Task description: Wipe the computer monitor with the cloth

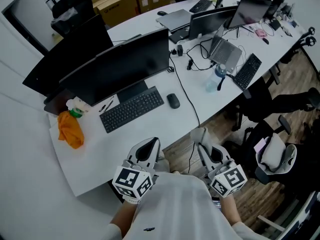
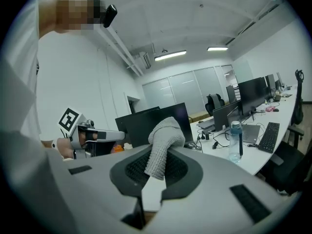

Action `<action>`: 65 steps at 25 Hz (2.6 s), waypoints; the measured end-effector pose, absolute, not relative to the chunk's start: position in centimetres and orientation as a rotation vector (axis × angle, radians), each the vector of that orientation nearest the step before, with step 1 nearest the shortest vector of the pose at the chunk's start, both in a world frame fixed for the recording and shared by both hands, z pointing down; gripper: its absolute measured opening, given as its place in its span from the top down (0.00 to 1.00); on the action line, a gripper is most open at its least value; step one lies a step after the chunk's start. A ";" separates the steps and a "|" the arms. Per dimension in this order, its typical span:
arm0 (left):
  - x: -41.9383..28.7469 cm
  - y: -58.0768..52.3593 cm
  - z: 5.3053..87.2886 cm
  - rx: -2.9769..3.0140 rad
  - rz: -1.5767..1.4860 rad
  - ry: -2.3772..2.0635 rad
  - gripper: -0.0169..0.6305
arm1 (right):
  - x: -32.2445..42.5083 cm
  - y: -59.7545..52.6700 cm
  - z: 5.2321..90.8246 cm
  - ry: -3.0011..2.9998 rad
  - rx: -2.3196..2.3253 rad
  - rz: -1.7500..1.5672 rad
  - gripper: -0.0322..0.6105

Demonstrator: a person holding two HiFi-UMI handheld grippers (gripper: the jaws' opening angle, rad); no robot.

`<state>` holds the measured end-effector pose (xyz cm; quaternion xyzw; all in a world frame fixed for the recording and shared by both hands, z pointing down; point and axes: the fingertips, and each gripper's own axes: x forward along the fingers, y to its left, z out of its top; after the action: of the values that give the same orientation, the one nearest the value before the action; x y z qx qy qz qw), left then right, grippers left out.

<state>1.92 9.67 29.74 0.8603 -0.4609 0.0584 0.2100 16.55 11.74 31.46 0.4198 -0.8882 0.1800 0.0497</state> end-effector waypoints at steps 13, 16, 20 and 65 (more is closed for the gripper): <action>-3.6 1.5 29.0 2.410 0.064 -1.272 0.94 | 10.5 3.4 30.7 -2.699 1.239 0.451 0.90; -3.6 0.8 28.7 2.404 0.054 -1.280 0.94 | 10.3 2.4 31.1 -2.690 1.204 0.453 0.90; -3.6 -0.2 28.8 2.380 0.059 -1.324 0.94 | 10.9 0.7 31.4 -2.703 1.180 0.459 0.90; 1.4 -11.3 37.1 1.921 0.187 -1.714 0.94 | 11.8 -29.3 52.2 -2.495 0.873 0.323 0.90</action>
<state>1.38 -11.34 37.06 0.7152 -0.6381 0.0696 0.2767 11.75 -29.27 52.17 0.3183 -0.9102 0.1177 0.2372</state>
